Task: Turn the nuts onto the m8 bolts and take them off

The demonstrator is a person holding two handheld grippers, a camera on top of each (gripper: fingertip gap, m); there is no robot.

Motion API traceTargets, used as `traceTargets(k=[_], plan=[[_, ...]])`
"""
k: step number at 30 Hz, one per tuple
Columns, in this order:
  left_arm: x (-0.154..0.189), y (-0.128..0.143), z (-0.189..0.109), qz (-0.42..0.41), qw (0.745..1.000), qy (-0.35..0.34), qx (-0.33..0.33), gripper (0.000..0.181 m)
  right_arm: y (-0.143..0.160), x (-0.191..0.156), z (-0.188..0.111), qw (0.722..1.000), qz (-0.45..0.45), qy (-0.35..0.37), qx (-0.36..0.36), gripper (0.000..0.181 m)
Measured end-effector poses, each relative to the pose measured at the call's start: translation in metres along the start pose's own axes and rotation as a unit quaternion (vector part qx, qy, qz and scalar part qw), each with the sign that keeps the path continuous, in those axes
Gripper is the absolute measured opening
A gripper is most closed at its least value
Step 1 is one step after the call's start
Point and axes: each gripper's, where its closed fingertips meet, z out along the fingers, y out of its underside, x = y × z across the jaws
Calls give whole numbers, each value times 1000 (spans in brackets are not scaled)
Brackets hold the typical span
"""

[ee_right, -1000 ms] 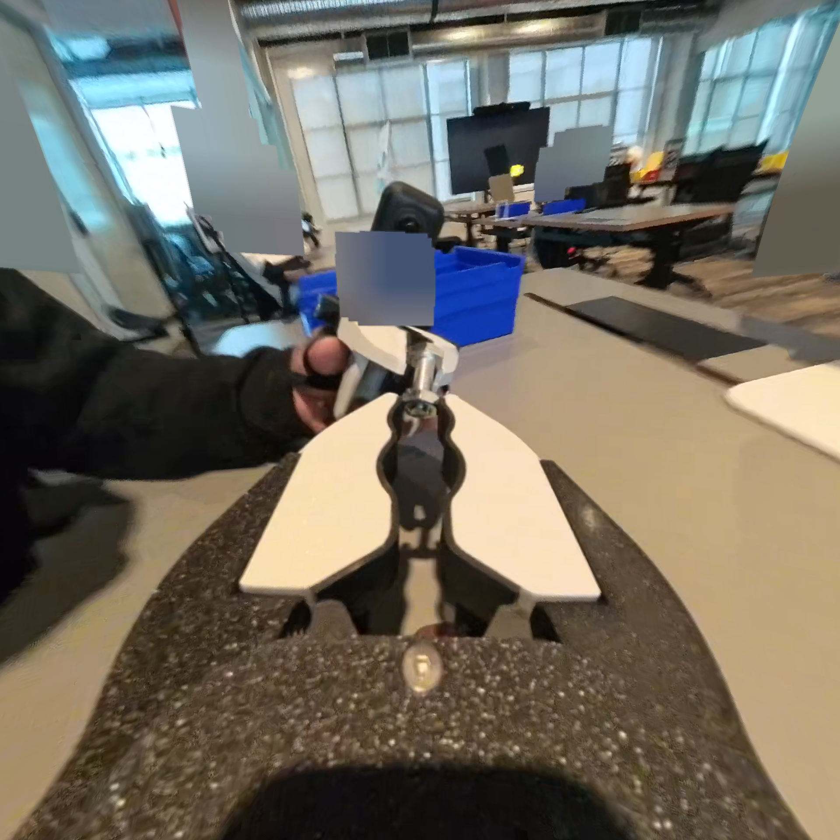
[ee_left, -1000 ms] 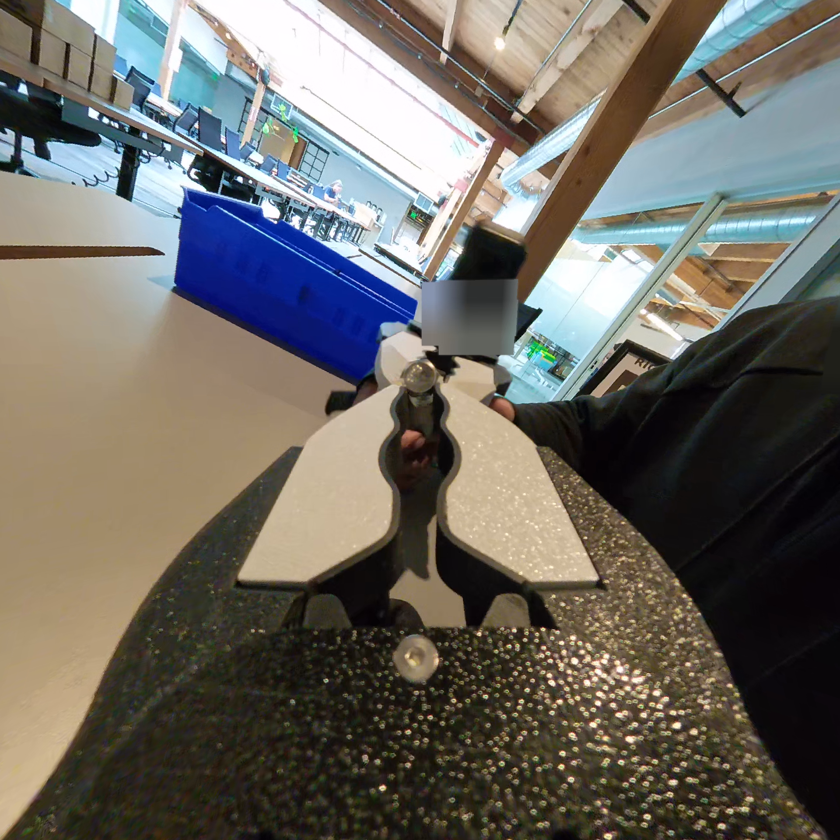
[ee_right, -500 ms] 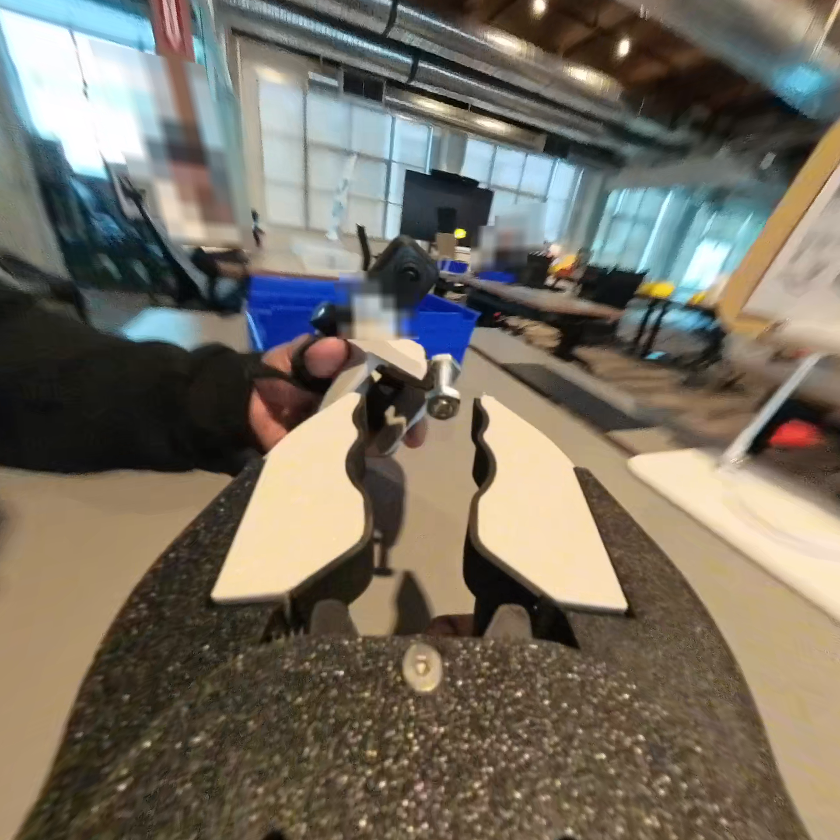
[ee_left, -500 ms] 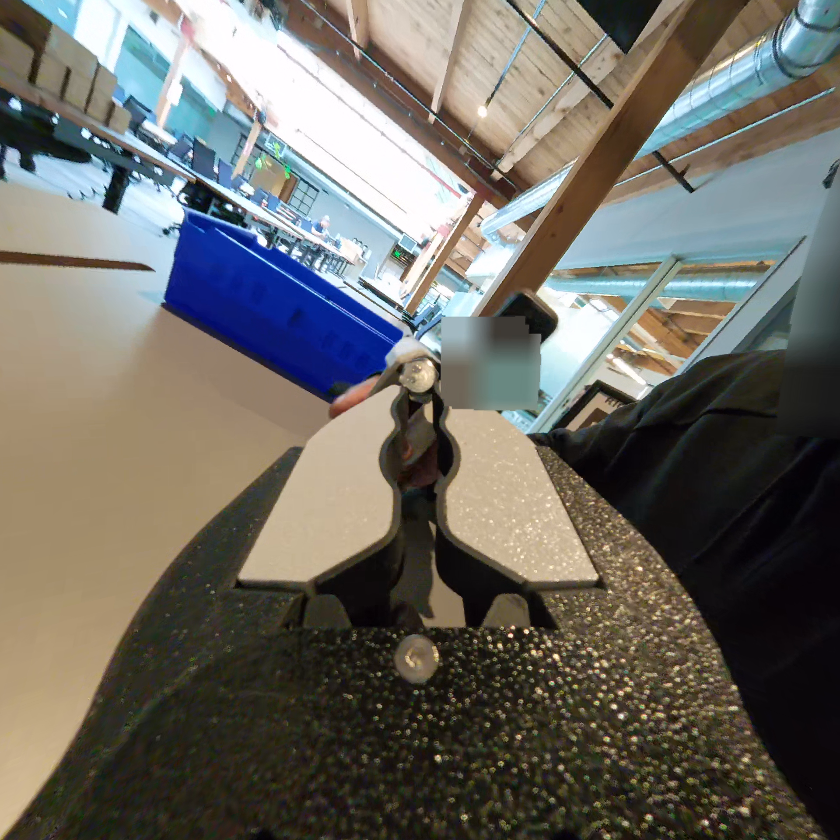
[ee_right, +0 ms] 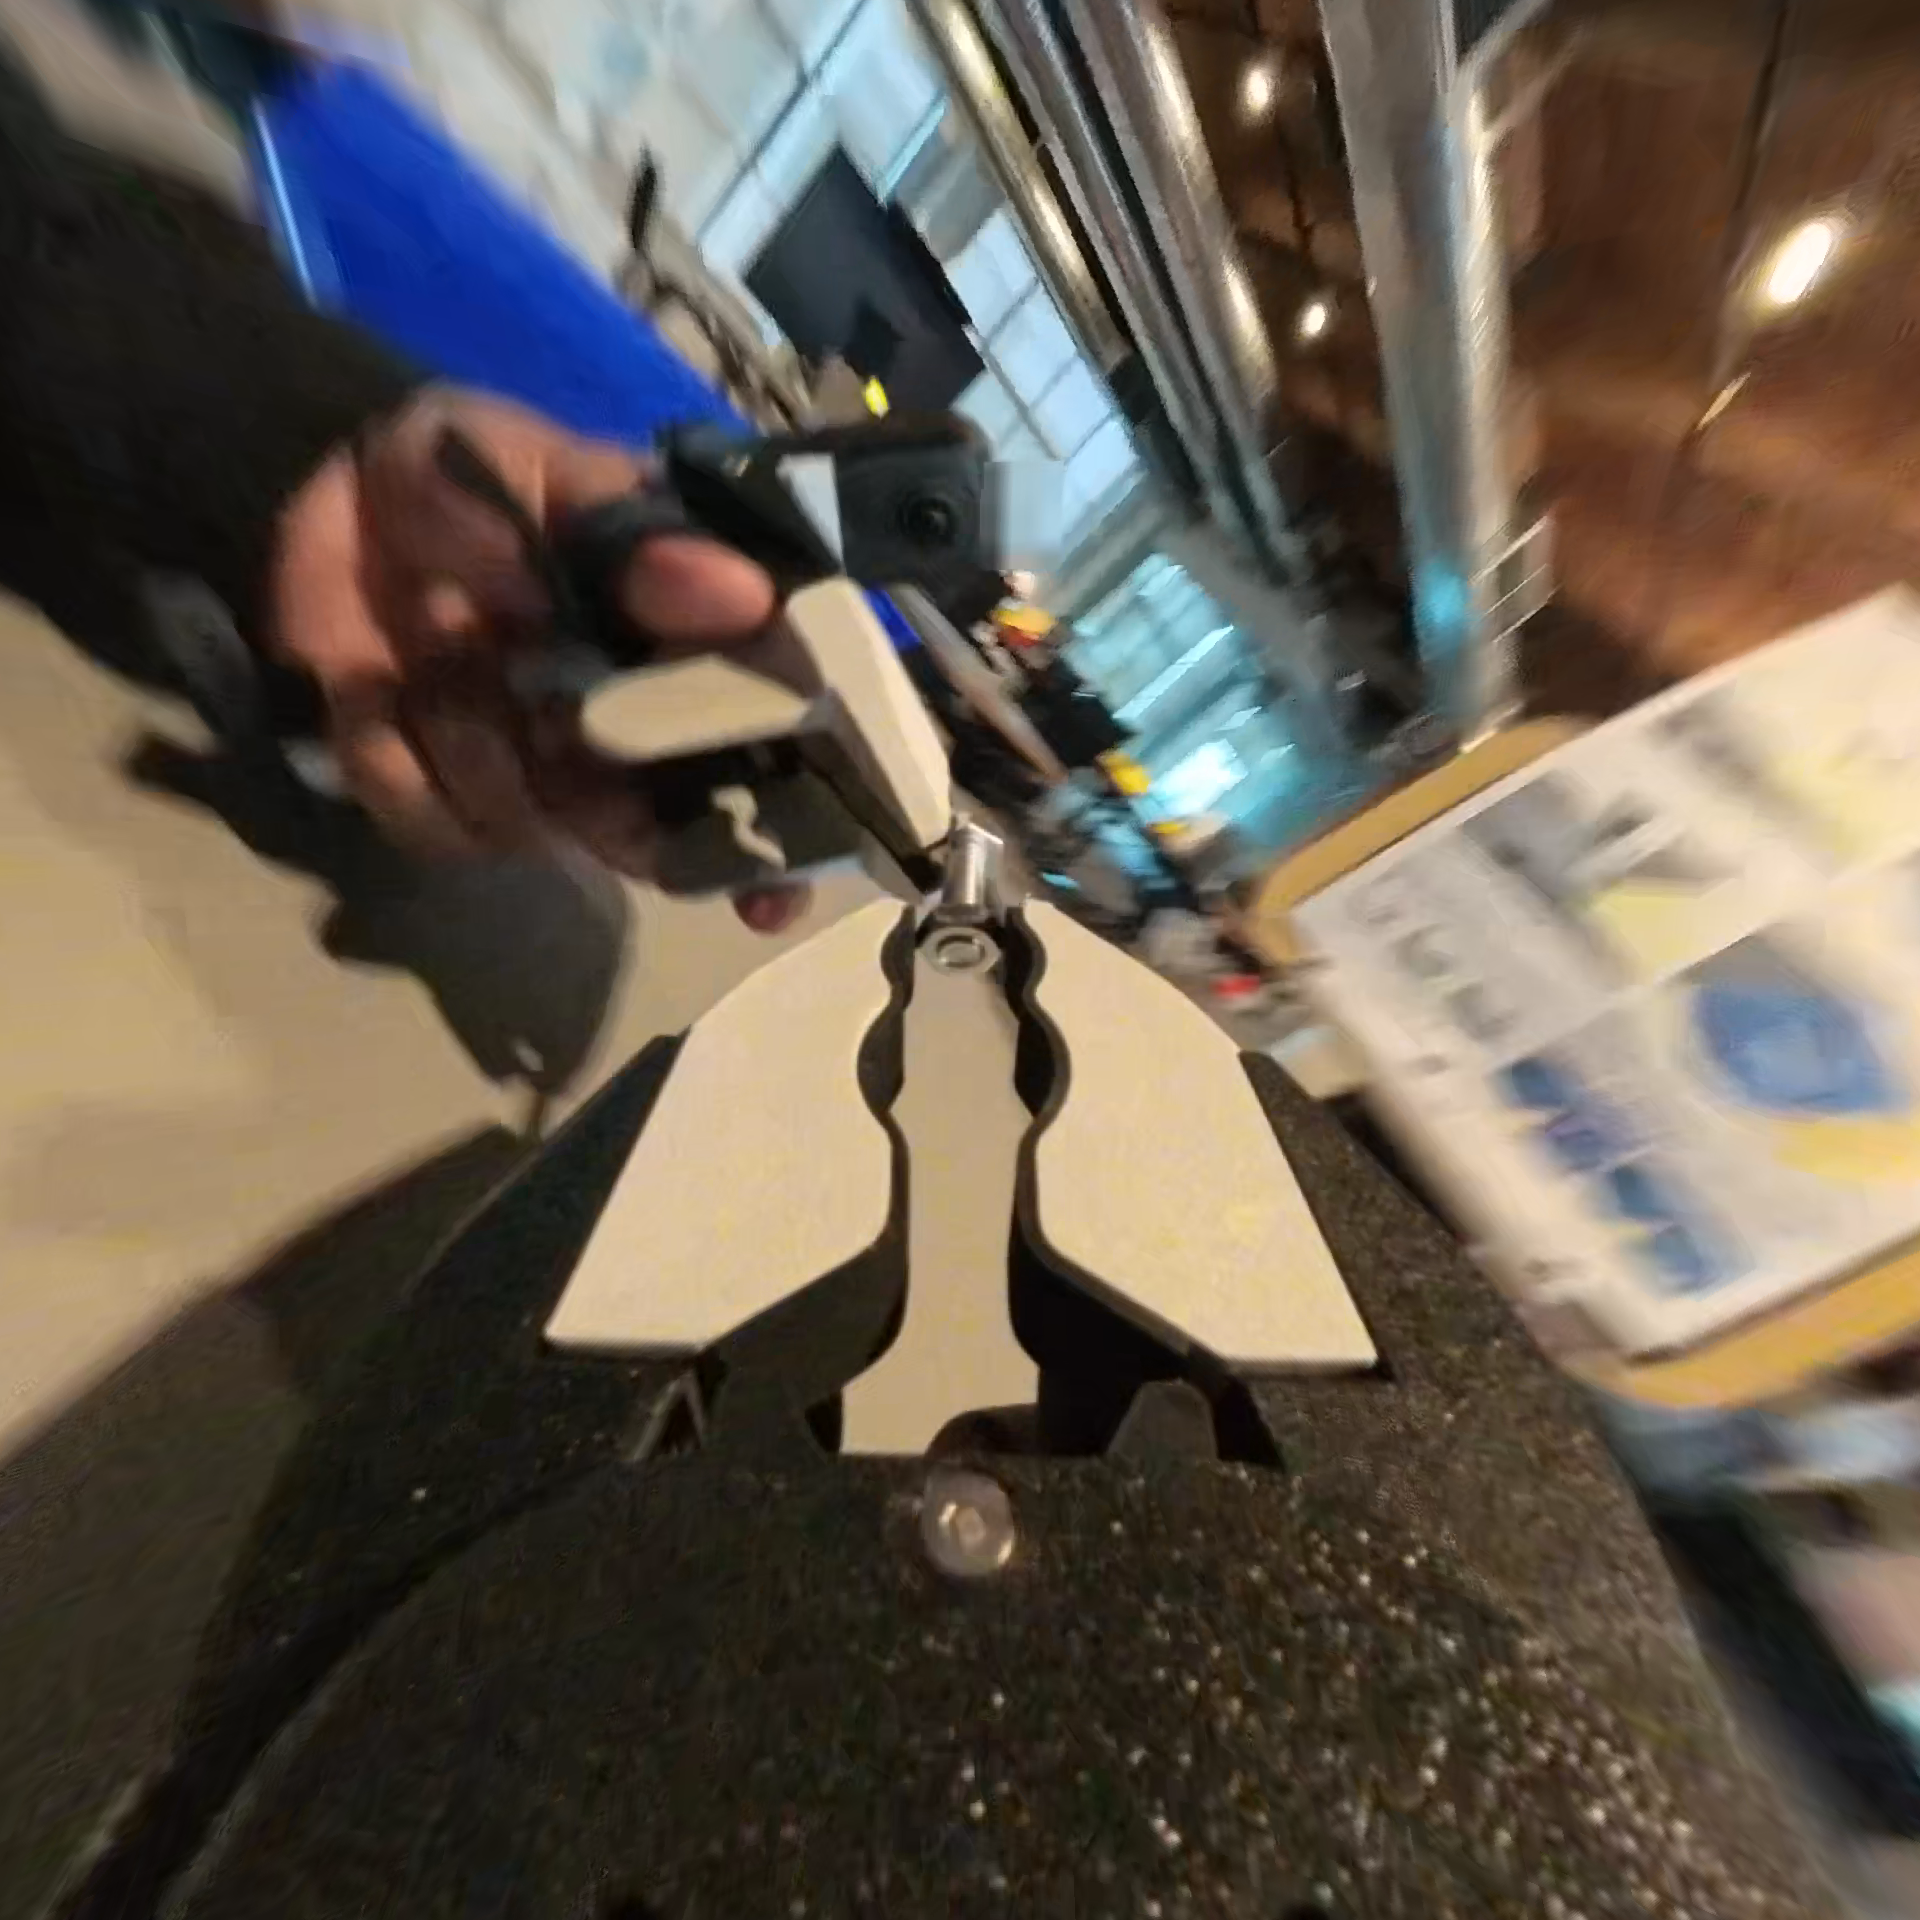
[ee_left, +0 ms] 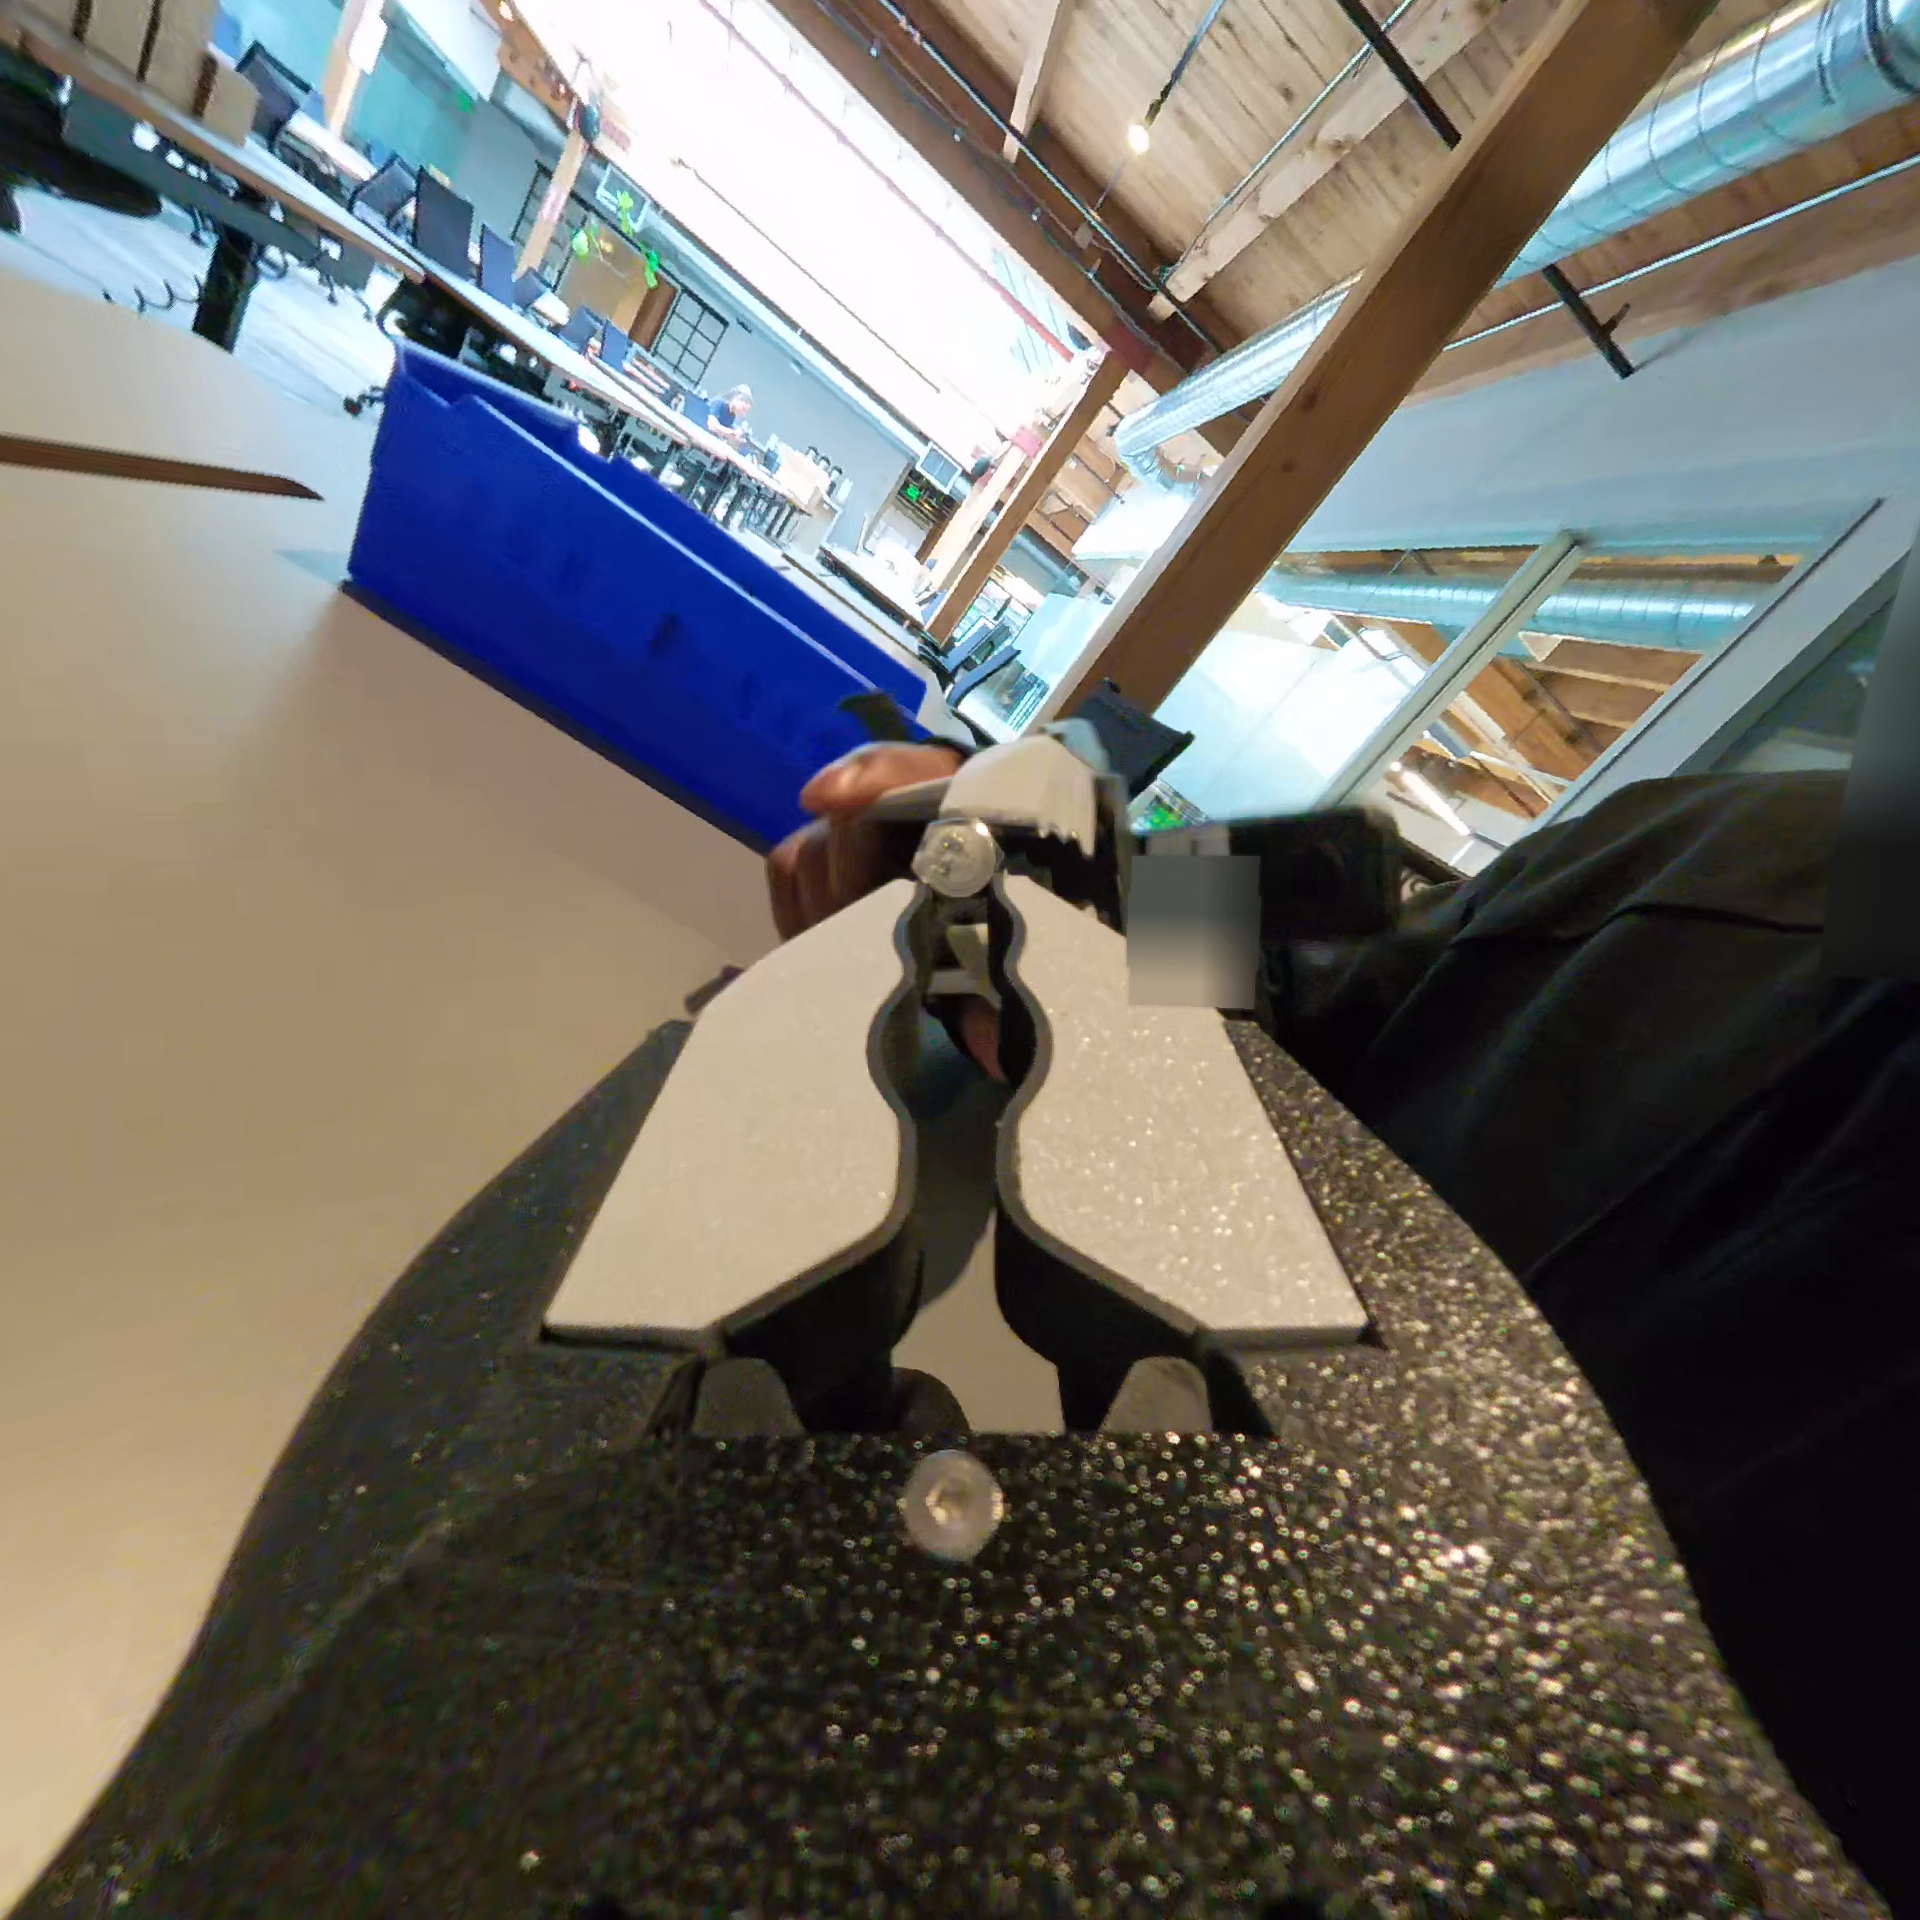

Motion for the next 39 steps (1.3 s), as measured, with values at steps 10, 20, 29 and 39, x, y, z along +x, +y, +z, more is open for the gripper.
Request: traceTargets(k=[10,20,29,39], plan=[[6,-16,-6,55,998,-3,39,9,-10,4,2,952,296,-56,51,46],[3,-5,0,102,994,-29,0,8,-6,-1,2,861,487,-136,51,5],[-15,14,2,45,997,-54,-43,0,4,-29,8,921,363,-143,-14,0],[-55,-7,-33,83,978,-187,-32,0,53,17,-6,918,382,-65,-88,3]])
